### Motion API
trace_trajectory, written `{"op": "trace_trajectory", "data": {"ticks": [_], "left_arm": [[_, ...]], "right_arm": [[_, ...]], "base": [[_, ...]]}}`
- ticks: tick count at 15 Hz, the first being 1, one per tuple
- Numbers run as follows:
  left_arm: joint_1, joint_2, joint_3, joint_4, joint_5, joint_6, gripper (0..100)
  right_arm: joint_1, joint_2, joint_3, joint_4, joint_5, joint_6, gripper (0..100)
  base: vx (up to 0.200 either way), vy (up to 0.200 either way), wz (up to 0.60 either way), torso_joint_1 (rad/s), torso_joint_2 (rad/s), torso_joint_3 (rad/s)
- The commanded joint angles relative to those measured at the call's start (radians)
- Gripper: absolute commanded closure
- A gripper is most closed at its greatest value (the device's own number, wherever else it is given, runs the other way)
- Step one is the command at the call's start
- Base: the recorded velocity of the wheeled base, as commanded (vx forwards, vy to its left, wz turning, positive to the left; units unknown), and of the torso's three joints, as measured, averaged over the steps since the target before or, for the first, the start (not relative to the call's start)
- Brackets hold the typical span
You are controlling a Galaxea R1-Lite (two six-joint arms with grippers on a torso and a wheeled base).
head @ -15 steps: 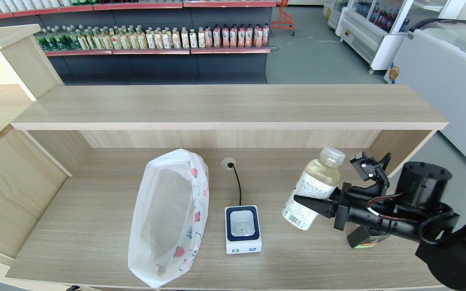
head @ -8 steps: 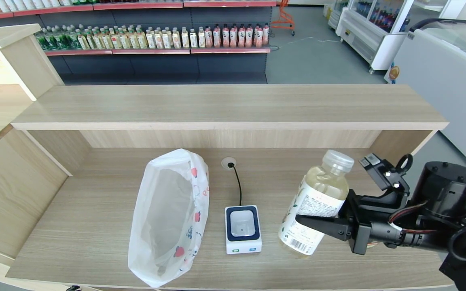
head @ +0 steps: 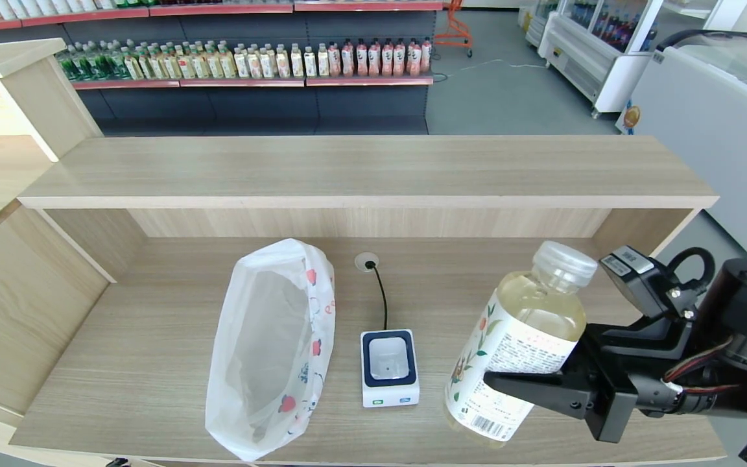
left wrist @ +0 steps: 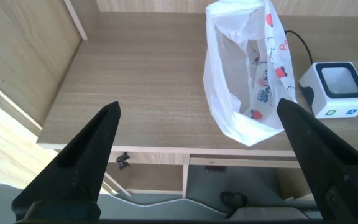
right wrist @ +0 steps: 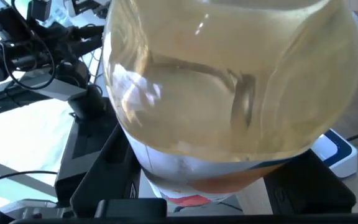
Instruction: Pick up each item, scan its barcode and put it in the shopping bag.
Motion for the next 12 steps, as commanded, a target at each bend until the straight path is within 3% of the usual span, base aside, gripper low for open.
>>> {"op": "trace_trajectory", "data": {"ticks": [1, 6, 12], "left_arm": [[0.000, 0.000, 0.000, 0.000, 0.000, 0.000, 0], [0.000, 0.000, 0.000, 0.000, 0.000, 0.000, 0], [0.000, 0.000, 0.000, 0.000, 0.000, 0.000, 0]], "right_arm": [[0.004, -0.013, 0.008, 0.002, 0.000, 0.000, 100], [0.017, -0.031, 0.014, 0.088, 0.002, -0.004, 100], [0.030, -0.030, 0.011, 0.095, 0.000, 0.000, 100]], "base": [[0.000, 0.000, 0.00, 0.000, 0.00, 0.000], [0.000, 0.000, 0.00, 0.000, 0.00, 0.000], [0.000, 0.000, 0.00, 0.000, 0.00, 0.000]]}}
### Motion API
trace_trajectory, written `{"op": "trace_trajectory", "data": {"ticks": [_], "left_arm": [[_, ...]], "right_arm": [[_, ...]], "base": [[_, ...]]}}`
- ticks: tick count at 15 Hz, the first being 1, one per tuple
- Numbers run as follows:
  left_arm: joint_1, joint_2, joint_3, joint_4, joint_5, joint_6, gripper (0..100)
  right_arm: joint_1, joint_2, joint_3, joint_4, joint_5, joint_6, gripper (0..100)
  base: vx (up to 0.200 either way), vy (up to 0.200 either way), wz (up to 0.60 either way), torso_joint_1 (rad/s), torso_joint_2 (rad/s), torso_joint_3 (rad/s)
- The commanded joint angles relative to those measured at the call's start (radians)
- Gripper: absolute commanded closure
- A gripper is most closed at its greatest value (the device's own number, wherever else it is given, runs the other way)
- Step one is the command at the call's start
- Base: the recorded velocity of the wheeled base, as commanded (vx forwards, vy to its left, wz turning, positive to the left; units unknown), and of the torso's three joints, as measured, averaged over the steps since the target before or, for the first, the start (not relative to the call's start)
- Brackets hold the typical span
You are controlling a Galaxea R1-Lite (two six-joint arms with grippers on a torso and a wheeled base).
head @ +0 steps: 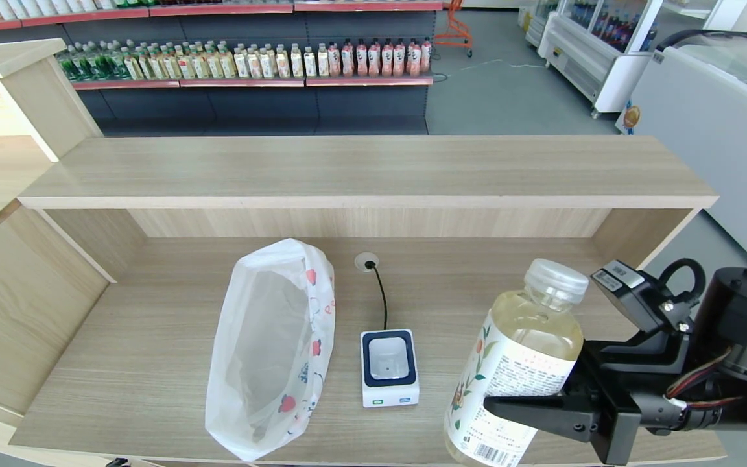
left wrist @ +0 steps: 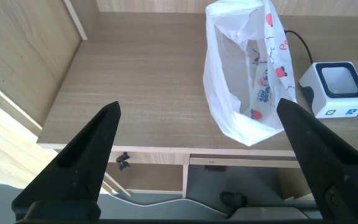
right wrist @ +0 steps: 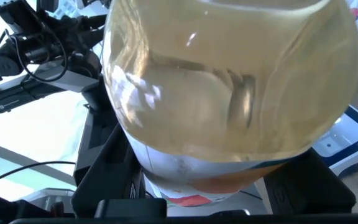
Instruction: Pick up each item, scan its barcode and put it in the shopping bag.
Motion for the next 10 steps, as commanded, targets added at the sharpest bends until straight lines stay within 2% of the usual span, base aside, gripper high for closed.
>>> {"op": "trace_trajectory", "data": {"ticks": [1, 10], "left_arm": [[0.000, 0.000, 0.000, 0.000, 0.000, 0.000, 0], [0.000, 0.000, 0.000, 0.000, 0.000, 0.000, 0]], "right_arm": [[0.001, -0.003, 0.000, 0.000, 0.000, 0.000, 100], [0.002, -0.015, 0.002, 0.021, -0.003, -0.004, 100]], "base": [[0.000, 0.000, 0.00, 0.000, 0.00, 0.000], [0.000, 0.000, 0.00, 0.000, 0.00, 0.000]]}}
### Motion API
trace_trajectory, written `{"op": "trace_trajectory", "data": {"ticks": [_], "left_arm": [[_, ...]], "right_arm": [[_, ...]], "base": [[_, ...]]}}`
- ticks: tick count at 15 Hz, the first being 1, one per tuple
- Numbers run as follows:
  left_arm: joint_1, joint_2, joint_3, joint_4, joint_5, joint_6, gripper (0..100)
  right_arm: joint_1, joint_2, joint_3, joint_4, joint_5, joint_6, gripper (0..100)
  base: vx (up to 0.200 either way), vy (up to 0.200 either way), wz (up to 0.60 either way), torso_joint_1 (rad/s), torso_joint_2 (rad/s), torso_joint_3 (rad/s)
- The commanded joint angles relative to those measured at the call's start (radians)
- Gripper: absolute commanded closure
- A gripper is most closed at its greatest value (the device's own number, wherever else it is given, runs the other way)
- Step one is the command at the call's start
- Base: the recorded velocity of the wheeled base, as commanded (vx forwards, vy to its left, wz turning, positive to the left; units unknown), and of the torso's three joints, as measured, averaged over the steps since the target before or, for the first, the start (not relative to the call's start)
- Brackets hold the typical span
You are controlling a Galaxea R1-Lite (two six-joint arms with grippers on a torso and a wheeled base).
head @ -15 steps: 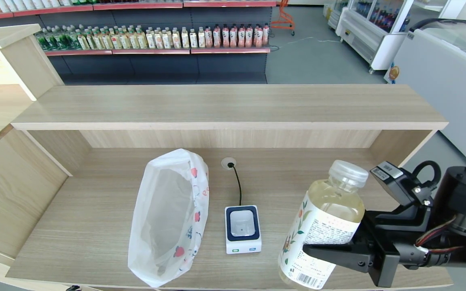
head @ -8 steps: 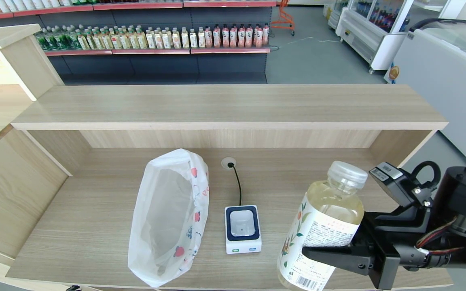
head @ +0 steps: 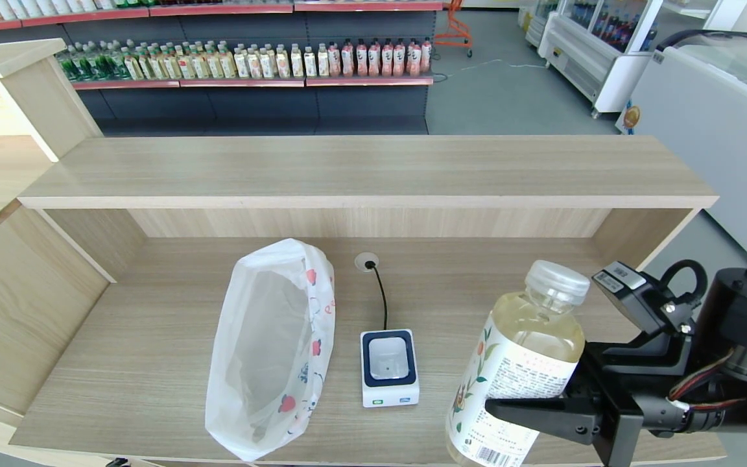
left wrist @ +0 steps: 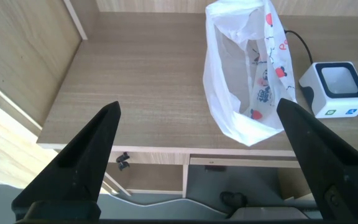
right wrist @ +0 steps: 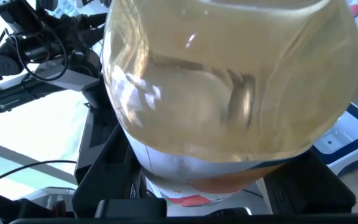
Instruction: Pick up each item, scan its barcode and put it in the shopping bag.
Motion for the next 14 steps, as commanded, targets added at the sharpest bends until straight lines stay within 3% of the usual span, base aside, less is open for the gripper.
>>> {"op": "trace_trajectory", "data": {"ticks": [1, 14], "left_arm": [[0.000, 0.000, 0.000, 0.000, 0.000, 0.000, 0], [0.000, 0.000, 0.000, 0.000, 0.000, 0.000, 0]], "right_arm": [[0.001, -0.006, 0.000, 0.002, 0.000, -0.002, 100], [-0.001, -0.030, 0.001, 0.012, -0.002, -0.003, 100]], "base": [[0.000, 0.000, 0.00, 0.000, 0.00, 0.000], [0.000, 0.000, 0.00, 0.000, 0.00, 0.000]]}}
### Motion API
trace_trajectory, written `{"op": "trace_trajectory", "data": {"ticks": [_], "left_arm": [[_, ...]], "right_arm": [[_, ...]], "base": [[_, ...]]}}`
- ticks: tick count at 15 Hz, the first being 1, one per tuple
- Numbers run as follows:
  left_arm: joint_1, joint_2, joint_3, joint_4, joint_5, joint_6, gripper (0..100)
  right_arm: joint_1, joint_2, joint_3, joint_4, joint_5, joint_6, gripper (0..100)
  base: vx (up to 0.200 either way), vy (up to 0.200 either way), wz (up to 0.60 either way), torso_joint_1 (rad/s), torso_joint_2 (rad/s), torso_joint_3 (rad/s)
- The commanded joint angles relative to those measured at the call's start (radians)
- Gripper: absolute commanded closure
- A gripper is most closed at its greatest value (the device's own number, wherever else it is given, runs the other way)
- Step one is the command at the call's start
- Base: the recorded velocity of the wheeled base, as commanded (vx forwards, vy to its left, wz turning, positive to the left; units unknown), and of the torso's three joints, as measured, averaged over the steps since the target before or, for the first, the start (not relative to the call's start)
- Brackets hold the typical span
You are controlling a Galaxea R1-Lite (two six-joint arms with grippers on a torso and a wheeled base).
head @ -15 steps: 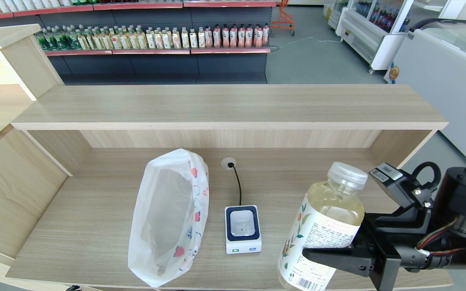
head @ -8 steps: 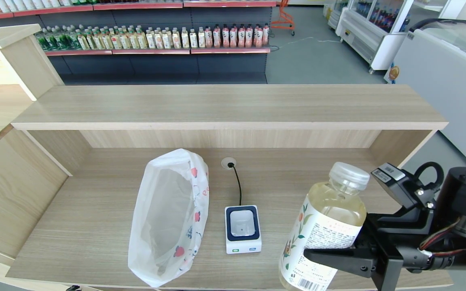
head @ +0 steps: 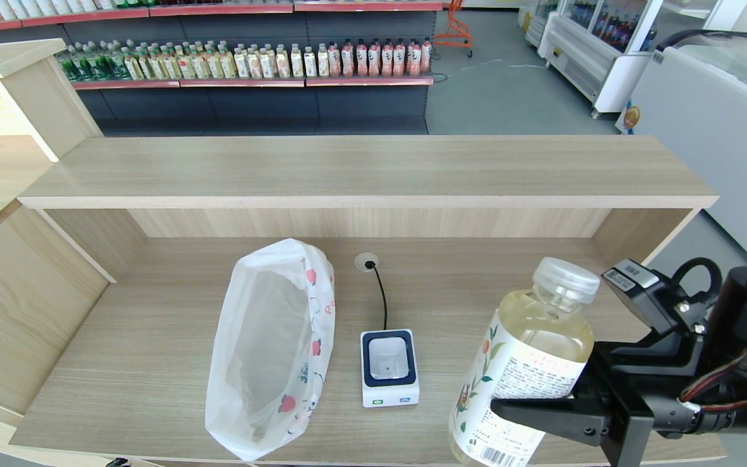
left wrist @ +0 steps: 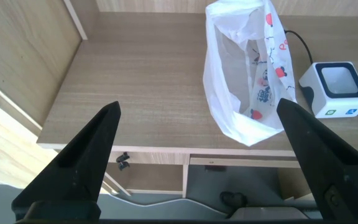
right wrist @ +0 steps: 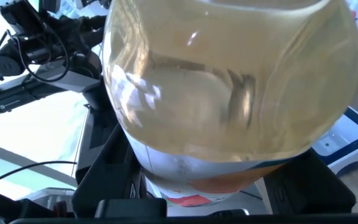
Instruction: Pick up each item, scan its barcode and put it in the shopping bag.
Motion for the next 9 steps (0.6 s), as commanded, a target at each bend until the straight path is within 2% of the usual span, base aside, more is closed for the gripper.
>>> {"op": "trace_trajectory", "data": {"ticks": [1, 5, 6, 7, 9], "left_arm": [[0.000, 0.000, 0.000, 0.000, 0.000, 0.000, 0], [0.000, 0.000, 0.000, 0.000, 0.000, 0.000, 0], [0.000, 0.000, 0.000, 0.000, 0.000, 0.000, 0], [0.000, 0.000, 0.000, 0.000, 0.000, 0.000, 0], [0.000, 0.000, 0.000, 0.000, 0.000, 0.000, 0]], "right_arm": [[0.001, -0.004, 0.000, 0.000, 0.000, -0.001, 100], [-0.036, -0.027, -0.010, 0.013, -0.036, -0.038, 100], [-0.056, -0.033, -0.010, 0.017, -0.093, -0.138, 100], [-0.108, -0.041, -0.005, 0.038, -0.158, -0.293, 100], [-0.228, -0.059, 0.001, 0.153, -0.314, -0.681, 100]], "base": [[0.000, 0.000, 0.00, 0.000, 0.00, 0.000], [0.000, 0.000, 0.00, 0.000, 0.00, 0.000], [0.000, 0.000, 0.00, 0.000, 0.00, 0.000], [0.000, 0.000, 0.00, 0.000, 0.00, 0.000], [0.000, 0.000, 0.00, 0.000, 0.00, 0.000]]}}
